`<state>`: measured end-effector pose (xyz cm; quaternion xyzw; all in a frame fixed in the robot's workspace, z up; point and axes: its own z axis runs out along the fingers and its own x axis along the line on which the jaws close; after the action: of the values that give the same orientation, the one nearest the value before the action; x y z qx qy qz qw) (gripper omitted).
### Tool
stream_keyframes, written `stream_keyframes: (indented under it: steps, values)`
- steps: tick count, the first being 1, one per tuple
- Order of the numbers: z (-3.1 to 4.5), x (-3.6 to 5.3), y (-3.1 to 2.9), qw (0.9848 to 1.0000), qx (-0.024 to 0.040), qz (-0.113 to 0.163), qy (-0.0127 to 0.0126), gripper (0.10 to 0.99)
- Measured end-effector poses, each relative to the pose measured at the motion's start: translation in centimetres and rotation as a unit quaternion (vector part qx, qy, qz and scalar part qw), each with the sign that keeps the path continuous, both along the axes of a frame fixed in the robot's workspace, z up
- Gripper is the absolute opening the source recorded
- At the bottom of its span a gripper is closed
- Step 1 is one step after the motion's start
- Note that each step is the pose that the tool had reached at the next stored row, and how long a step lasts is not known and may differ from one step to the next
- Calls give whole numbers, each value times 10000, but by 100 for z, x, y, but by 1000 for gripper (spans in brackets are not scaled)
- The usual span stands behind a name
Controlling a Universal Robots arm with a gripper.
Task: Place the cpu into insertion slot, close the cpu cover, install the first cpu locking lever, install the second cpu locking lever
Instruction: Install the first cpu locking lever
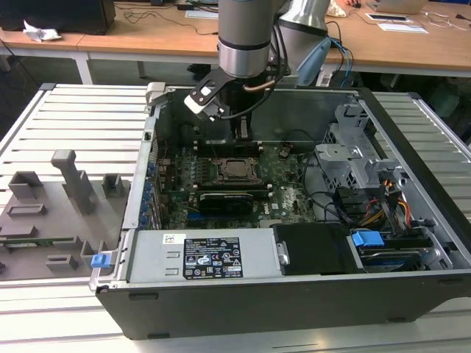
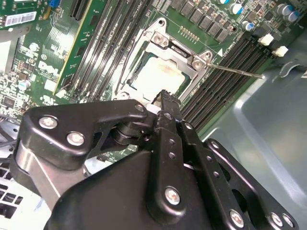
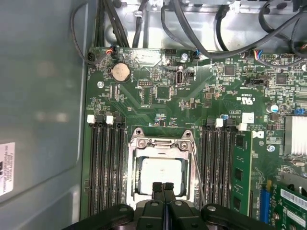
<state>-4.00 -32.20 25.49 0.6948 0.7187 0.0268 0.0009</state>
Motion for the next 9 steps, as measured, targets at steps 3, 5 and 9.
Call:
stream_keyframes:
  steps: [3, 5, 9]
  values:
    - [116, 0, 0, 10000, -3, 0, 0, 106]
    - [165, 0, 0, 10000, -3, 0, 0, 106]
    - [264, 0, 0, 10000, -2, 0, 0, 106]
